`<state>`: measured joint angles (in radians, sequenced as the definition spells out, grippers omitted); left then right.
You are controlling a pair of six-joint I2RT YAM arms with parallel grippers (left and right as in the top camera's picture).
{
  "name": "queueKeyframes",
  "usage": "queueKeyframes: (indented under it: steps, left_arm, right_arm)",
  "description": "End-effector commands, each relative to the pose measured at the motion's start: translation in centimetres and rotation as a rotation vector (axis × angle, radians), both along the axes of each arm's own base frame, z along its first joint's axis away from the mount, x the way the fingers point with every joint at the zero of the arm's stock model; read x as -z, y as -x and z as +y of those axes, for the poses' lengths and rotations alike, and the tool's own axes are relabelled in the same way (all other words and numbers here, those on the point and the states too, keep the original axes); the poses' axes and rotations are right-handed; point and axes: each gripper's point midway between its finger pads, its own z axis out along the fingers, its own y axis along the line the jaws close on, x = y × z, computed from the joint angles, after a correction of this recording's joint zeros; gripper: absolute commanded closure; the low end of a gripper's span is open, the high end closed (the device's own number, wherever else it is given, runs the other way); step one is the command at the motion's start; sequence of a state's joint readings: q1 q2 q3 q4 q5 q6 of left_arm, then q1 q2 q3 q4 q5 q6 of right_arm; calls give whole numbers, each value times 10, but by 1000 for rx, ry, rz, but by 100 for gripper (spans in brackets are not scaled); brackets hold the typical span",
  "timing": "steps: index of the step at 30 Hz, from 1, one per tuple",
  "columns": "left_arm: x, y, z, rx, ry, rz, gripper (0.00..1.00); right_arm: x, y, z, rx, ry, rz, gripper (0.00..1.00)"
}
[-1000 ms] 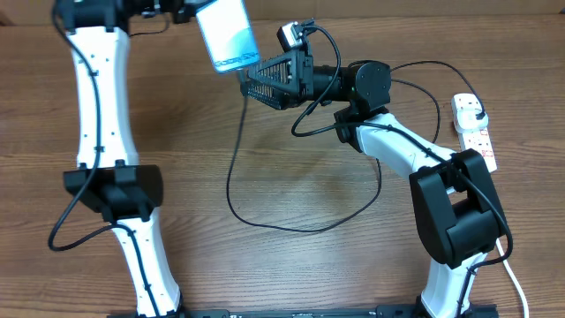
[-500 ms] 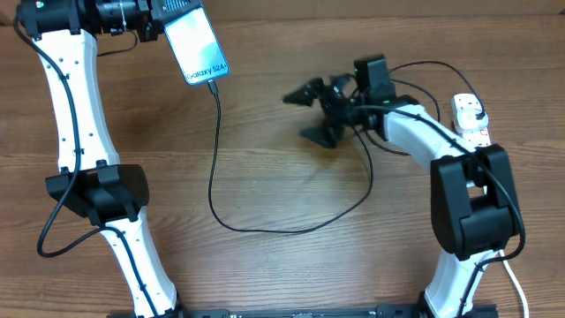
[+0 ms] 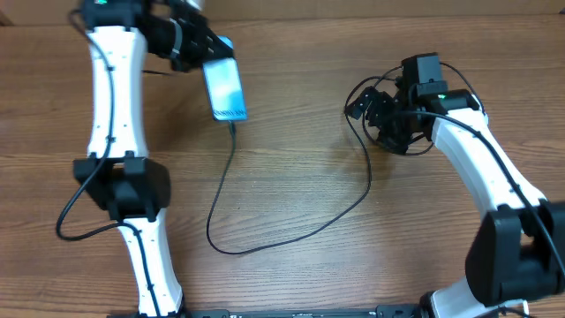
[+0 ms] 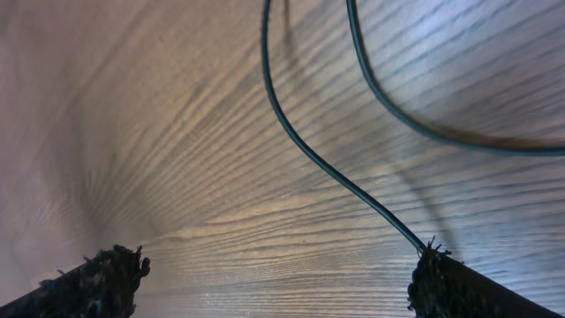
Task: Plug charger to phone and switch on socket
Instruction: 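Lower the phone flat onto the table with the left gripper and release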
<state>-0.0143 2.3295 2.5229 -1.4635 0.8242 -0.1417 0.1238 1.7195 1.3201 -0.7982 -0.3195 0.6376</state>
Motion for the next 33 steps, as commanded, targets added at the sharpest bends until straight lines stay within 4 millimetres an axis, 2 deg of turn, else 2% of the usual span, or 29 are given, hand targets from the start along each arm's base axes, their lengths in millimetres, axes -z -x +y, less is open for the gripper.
queueKeyframes:
  steps: [1, 4, 9, 12, 15, 17, 22, 33]
  left_arm:
    - [43, 8, -28, 76, -41, 52, 96]
    - [75, 12, -49, 88, -38, 104, 96]
    - [122, 19, -68, 68, -33, 183, 96]
    - [147, 25, -76, 48, -34, 225, 96]
    - [183, 37, -86, 33, -33, 266, 96]
    - [195, 42, -89, 20, -31, 286, 96]
    - [209, 46, -91, 19, -28, 281, 96]
    - [222, 48, -85, 2, -100, 280, 96]
  right_arm:
    - [-24, -5, -13, 19, 53, -84, 0]
    - [-24, -5, -17, 30, 75, -84, 0]
    - [-21, 0, -19, 32, 86, -62, 0]
    - [-21, 0, -19, 32, 86, -61, 0]
    - [-21, 0, -19, 32, 86, -62, 0]
    - [-21, 0, -19, 25, 89, -64, 0]
    - [-21, 0, -19, 16, 93, -68, 0]
    - [-21, 0, -19, 16, 93, -68, 0]
